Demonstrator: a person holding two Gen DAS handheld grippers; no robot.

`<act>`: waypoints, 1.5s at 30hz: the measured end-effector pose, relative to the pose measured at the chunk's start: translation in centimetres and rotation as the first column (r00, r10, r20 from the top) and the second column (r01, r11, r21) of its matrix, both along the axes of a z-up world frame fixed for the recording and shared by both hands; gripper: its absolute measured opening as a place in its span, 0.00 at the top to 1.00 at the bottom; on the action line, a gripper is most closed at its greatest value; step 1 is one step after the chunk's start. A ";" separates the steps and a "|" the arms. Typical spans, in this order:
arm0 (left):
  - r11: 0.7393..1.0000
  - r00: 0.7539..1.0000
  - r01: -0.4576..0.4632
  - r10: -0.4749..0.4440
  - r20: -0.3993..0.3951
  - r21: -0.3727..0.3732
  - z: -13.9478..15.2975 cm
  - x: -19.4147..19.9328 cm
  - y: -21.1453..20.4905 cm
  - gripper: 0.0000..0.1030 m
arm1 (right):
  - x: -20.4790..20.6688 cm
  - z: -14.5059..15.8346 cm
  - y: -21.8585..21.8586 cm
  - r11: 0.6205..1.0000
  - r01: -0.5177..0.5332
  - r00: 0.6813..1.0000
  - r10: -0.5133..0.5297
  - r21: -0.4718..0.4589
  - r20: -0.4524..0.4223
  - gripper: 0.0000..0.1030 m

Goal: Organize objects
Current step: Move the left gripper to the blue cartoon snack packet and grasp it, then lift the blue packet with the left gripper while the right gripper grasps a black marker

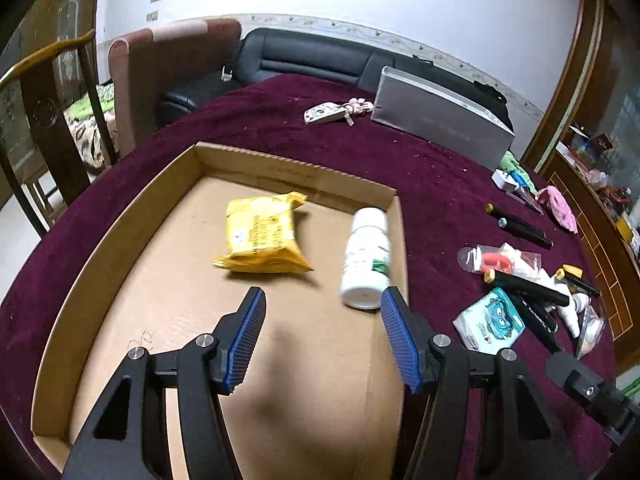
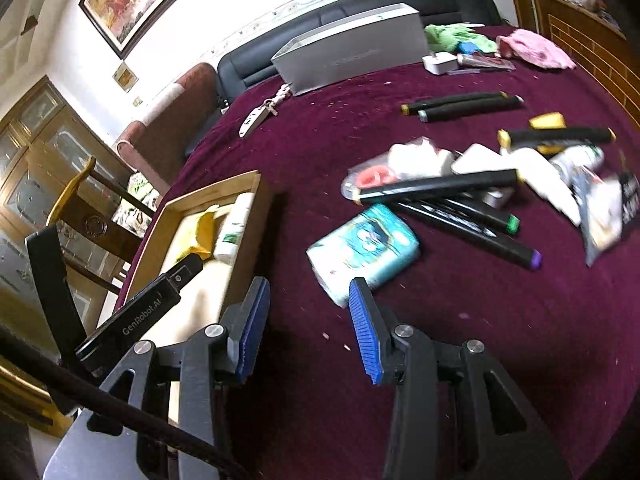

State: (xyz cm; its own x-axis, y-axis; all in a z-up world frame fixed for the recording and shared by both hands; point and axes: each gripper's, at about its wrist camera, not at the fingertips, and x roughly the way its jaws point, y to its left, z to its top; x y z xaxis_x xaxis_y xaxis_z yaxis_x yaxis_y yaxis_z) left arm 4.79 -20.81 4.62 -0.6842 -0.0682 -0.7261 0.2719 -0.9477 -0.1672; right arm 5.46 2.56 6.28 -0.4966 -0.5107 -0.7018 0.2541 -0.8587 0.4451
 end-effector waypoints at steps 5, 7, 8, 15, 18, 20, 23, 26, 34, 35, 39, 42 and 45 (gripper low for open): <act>1.000 1.000 0.004 -0.004 -0.010 -0.020 0.5 0.1 0.4 0.48 | 0.5 -0.7 2.2 0.999 0.030 0.999 -0.029 -0.024 0.015 0.61; 1.000 1.000 0.016 -0.016 -0.024 -0.010 1.1 0.4 0.6 0.48 | 0.7 -0.7 2.9 0.998 0.045 0.999 -0.044 -0.038 0.019 0.61; 1.000 0.999 0.024 -0.024 -0.030 -0.002 1.4 0.6 0.8 0.48 | 0.7 -0.7 3.4 0.998 0.054 0.998 -0.053 -0.042 0.018 0.61; 0.973 0.973 0.227 -0.225 -0.046 0.052 3.2 0.3 4.1 0.37 | 0.1 -0.5 6.1 0.992 0.113 0.994 -0.113 -0.049 -0.005 0.57; 0.952 0.954 0.300 -0.300 -0.007 0.058 2.7 -0.6 6.2 0.37 | -0.1 -0.5 7.6 0.988 0.145 0.989 -0.147 -0.046 -0.025 0.55; 0.944 0.944 0.329 -0.329 0.031 0.029 2.0 -1.3 7.8 0.37 | -0.4 -0.7 8.5 0.986 0.162 0.986 -0.164 -0.049 -0.029 0.55; 0.929 0.928 0.368 -0.365 0.077 -0.028 1.1 -2.3 10.0 0.37 | -0.9 -1.3 9.9 0.982 0.182 0.982 -0.184 -0.044 -0.031 0.55; 0.916 0.921 0.386 -0.375 0.109 -0.109 0.5 -3.5 11.7 0.37 | -1.4 -2.1 11.1 0.979 0.199 0.980 -0.200 -0.050 -0.022 0.55; 0.916 0.928 0.359 -0.331 0.168 -0.180 -1.3 -7.1 12.6 0.37 | -2.1 -3.4 12.7 0.974 0.205 0.978 -0.206 -0.093 -0.005 0.55; 0.918 0.926 0.360 -0.331 0.180 -0.167 -1.7 -7.4 12.6 0.37 | -2.3 -3.5 12.9 0.974 0.203 0.979 -0.204 -0.098 0.000 0.55; 0.917 0.909 0.390 -0.369 0.194 -0.086 -2.8 -7.6 13.0 0.37 | -2.6 -4.1 13.4 0.972 0.202 0.979 -0.201 -0.118 0.024 0.55; 0.891 0.869 0.453 -0.449 0.208 0.030 -3.0 -7.0 13.6 0.37 | -2.7 -4.3 13.6 0.971 0.203 0.979 -0.200 -0.128 0.038 0.55; 0.839 0.817 0.540 -0.540 0.205 0.058 -3.0 -5.5 15.1 0.37 | -2.8 -4.5 13.7 0.971 0.201 0.979 -0.197 -0.129 0.045 0.55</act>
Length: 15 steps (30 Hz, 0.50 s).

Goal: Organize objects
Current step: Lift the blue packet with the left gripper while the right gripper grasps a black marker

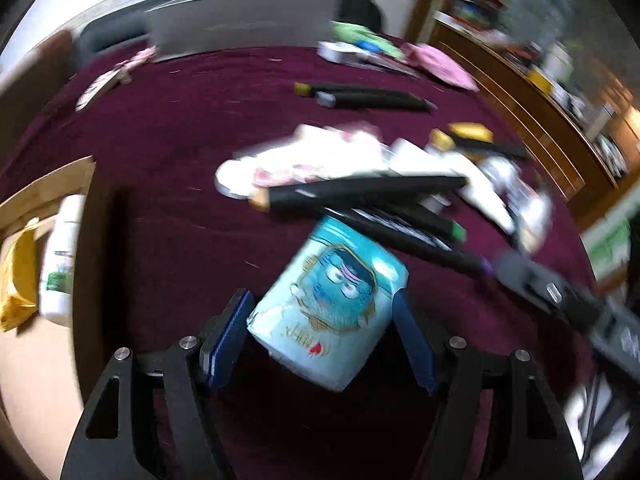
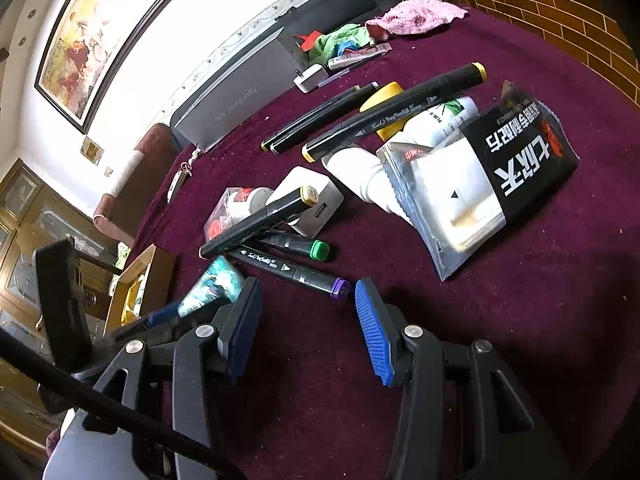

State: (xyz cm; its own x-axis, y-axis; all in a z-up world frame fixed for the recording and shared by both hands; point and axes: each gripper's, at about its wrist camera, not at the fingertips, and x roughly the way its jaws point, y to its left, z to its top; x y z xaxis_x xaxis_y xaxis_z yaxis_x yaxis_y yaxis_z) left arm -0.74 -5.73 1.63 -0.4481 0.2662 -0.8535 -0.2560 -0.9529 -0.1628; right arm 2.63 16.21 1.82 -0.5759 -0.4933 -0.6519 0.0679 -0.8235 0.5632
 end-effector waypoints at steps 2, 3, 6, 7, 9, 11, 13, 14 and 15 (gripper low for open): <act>0.998 0.998 0.057 -0.057 -0.003 0.022 0.2 0.8 0.8 0.37 | 0.0 -0.1 0.1 1.000 0.003 1.000 -0.003 -0.003 0.003 0.55; 0.998 0.998 0.064 -0.064 -0.005 0.026 0.3 1.0 1.1 0.37 | 0.0 -0.1 0.2 1.000 0.006 1.000 -0.006 -0.003 0.006 0.53; 0.998 0.998 0.041 -0.043 -0.042 -0.051 0.3 0.7 2.0 0.37 | -0.2 -0.4 0.2 1.000 0.010 1.000 -0.010 -0.002 0.016 0.52; 0.996 0.997 0.028 -0.033 -0.062 -0.086 0.1 0.4 2.4 0.37 | -0.2 -0.4 0.2 1.000 0.010 1.000 -0.010 0.000 0.018 0.52; 0.990 0.995 0.011 -0.025 -0.098 -0.137 -0.2 0.2 3.1 0.37 | -0.2 -0.4 0.2 1.000 0.013 1.000 -0.013 0.011 0.015 0.52; 0.988 0.989 0.002 -0.024 -0.145 -0.151 -0.5 0.5 3.3 0.37 | -0.2 -0.3 0.1 1.000 0.016 1.000 -0.016 0.027 0.011 0.52; 0.992 0.989 -0.013 -0.006 -0.149 -0.124 -0.6 0.9 3.4 0.40 | -0.3 -0.4 0.0 0.999 0.016 1.000 -0.016 0.038 0.013 0.51; 0.995 0.989 -0.015 0.001 -0.150 -0.097 -0.3 1.0 3.1 0.56 | -0.3 -0.5 0.0 0.999 0.016 1.000 -0.017 0.044 0.018 0.50; 0.998 0.990 -0.018 0.009 -0.144 -0.063 -0.1 1.2 2.7 0.59 | -0.4 -0.7 0.0 0.999 0.017 1.000 -0.018 0.047 0.024 0.50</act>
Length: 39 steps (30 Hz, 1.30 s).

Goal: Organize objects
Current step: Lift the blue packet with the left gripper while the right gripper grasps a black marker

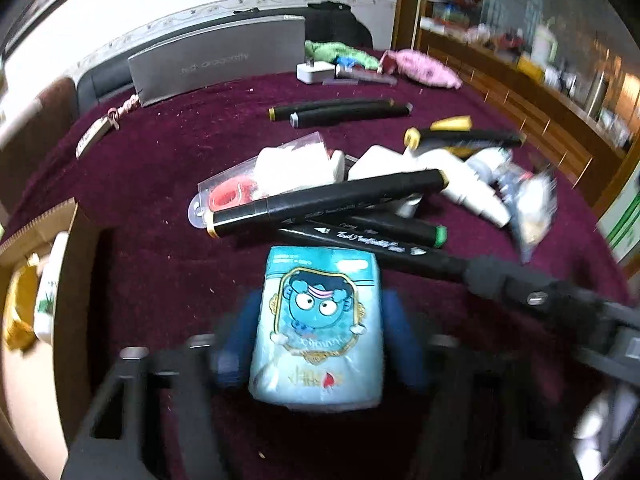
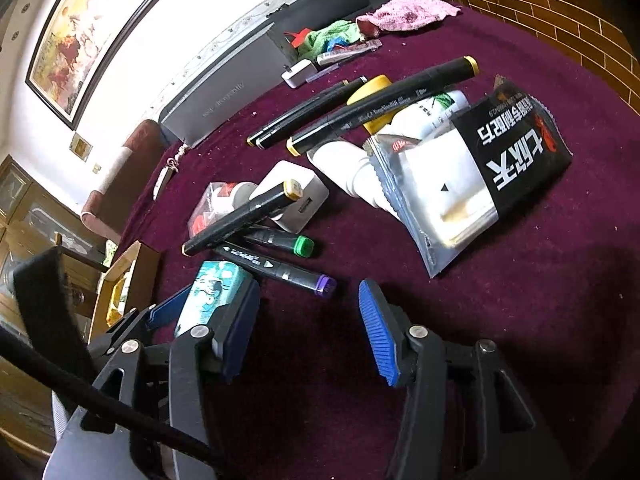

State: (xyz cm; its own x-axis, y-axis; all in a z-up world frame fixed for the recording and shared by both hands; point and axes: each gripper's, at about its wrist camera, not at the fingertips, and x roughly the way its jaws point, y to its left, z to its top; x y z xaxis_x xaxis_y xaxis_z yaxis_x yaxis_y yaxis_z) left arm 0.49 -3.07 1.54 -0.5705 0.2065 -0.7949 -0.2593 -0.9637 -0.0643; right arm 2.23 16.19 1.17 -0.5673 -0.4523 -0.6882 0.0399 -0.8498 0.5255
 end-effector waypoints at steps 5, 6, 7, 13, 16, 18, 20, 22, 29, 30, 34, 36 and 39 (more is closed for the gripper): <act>0.985 0.996 -0.085 0.086 0.001 0.152 0.9 1.9 -3.2 0.58 | 0.1 0.0 -0.2 1.000 -0.002 1.000 0.002 0.024 -0.007 0.49; 0.981 0.995 -0.102 0.103 -0.002 0.163 0.9 2.2 -3.7 0.58 | 0.1 0.0 -0.4 0.999 -0.004 1.000 0.005 0.032 -0.009 0.48; 0.979 0.994 -0.112 0.113 0.004 0.172 0.7 2.4 -4.2 0.58 | 0.1 0.0 -0.5 0.999 -0.006 1.000 0.006 0.039 -0.011 0.48; 0.972 0.993 -0.120 0.121 0.007 0.204 0.0 2.7 -5.0 0.57 | 0.0 0.5 -1.2 0.998 -0.042 0.999 0.042 0.044 0.013 0.46; 0.961 0.992 -0.127 0.127 0.013 0.244 -0.2 2.5 -5.5 0.57 | -0.5 2.0 -2.0 0.996 -0.084 0.996 0.084 0.040 0.016 0.46; 0.959 0.992 -0.129 0.129 0.015 0.254 -0.3 2.5 -5.8 0.57 | -1.3 3.4 -3.1 0.990 -0.126 0.992 0.126 0.061 0.007 0.46; 0.959 0.991 -0.129 0.130 0.014 0.254 -0.3 2.6 -5.7 0.57 | -2.7 4.7 -4.2 0.985 -0.156 0.988 0.156 0.068 0.004 0.46; 0.954 0.991 -0.131 0.131 0.017 0.269 -0.3 2.6 -5.8 0.57 | -4.8 5.7 -5.8 0.974 -0.208 0.978 0.209 0.091 0.005 0.46; 0.929 0.990 -0.137 0.134 0.033 0.344 -0.3 2.4 -6.8 0.57 | -11.1 2.5 -9.6 0.944 -0.325 0.927 0.306 0.059 0.217 0.45; 0.928 0.990 -0.138 0.135 0.033 0.346 -0.3 2.4 -6.8 0.57 | -10.8 1.9 -9.9 0.932 -0.361 0.899 0.357 -0.030 0.253 0.44; 0.923 0.990 -0.140 0.137 0.034 0.358 -0.4 2.3 -6.8 0.57 | -8.8 2.6 -10.0 0.910 -0.405 0.881 0.413 -0.084 0.230 0.44; 0.921 0.990 -0.140 0.137 0.036 0.364 -0.4 2.3 -6.9 0.57 | -8.6 3.0 -10.0 0.913 -0.407 0.889 0.403 -0.026 0.218 0.44; 0.917 0.989 -0.145 0.140 0.039 0.371 -0.4 2.3 -7.1 0.57 | -8.3 2.7 -10.2 0.915 -0.403 0.892 0.389 0.013 0.228 0.44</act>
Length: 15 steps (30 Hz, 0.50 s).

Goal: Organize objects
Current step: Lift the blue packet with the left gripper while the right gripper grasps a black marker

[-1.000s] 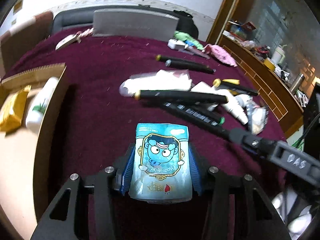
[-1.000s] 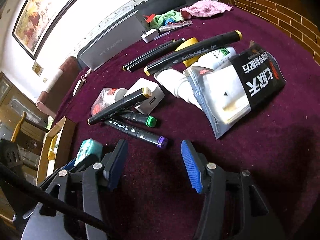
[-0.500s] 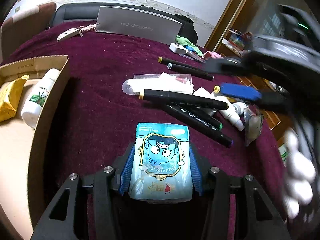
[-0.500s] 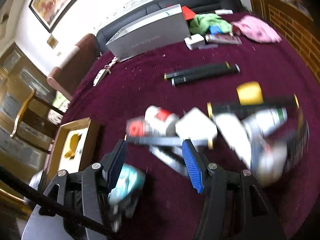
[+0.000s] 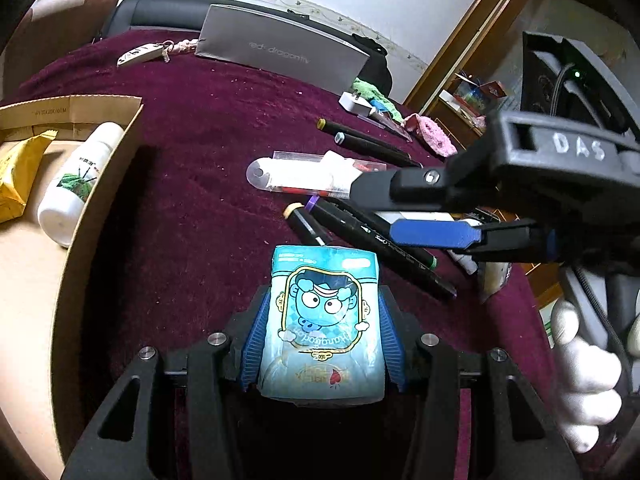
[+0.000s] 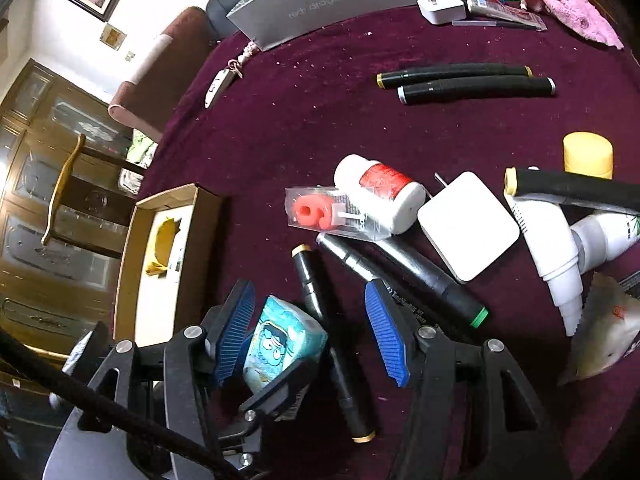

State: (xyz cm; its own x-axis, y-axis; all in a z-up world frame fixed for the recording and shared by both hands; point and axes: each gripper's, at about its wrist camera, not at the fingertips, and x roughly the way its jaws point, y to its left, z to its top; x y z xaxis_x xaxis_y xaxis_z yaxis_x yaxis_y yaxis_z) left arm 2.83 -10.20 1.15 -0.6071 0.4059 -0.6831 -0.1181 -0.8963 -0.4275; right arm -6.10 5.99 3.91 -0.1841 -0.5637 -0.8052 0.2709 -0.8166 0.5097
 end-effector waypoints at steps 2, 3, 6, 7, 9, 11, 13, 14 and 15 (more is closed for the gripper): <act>1.000 1.000 -0.027 0.027 0.003 -0.012 0.3 0.5 -0.4 0.58 | 0.4 -0.3 -0.2 1.000 0.012 1.000 -0.012 0.019 -0.006 0.44; 0.999 0.999 -0.043 0.043 -0.008 -0.025 0.6 1.0 -0.6 0.57 | 0.6 -0.4 -0.1 0.999 0.016 1.000 -0.016 0.028 -0.014 0.44; 0.992 0.996 -0.085 0.083 -0.027 -0.097 1.9 2.3 -1.2 0.57 | 1.2 0.1 -0.2 0.997 0.012 0.998 -0.007 0.079 -0.059 0.44; 0.987 0.996 -0.093 0.092 -0.015 -0.131 1.9 2.8 -1.2 0.57 | 1.7 0.2 -0.1 0.995 0.006 0.997 0.002 0.103 -0.082 0.44; 0.979 0.997 -0.067 0.074 0.028 -0.191 1.3 3.3 -0.7 0.57 | 2.3 0.1 -0.2 0.990 -0.009 0.994 0.024 0.139 -0.106 0.44; 0.966 0.997 -0.057 0.066 0.029 -0.252 0.8 4.1 0.4 0.57 | 3.0 -0.4 -0.6 0.984 -0.028 0.991 0.050 0.176 -0.123 0.44; 0.960 0.998 -0.045 0.057 0.036 -0.276 0.8 4.4 0.8 0.57 | 3.5 -1.1 -1.2 0.973 -0.038 0.988 0.070 0.228 -0.137 0.47; 0.960 0.997 -0.047 0.060 0.040 -0.276 0.7 4.3 0.7 0.57 | 3.7 -1.5 -1.6 0.968 -0.044 0.986 0.081 0.249 -0.143 0.52; 0.959 0.997 -0.048 0.062 0.040 -0.278 0.7 4.3 0.7 0.56 | 3.9 -1.9 -2.1 0.960 -0.052 0.984 0.096 0.275 -0.149 0.55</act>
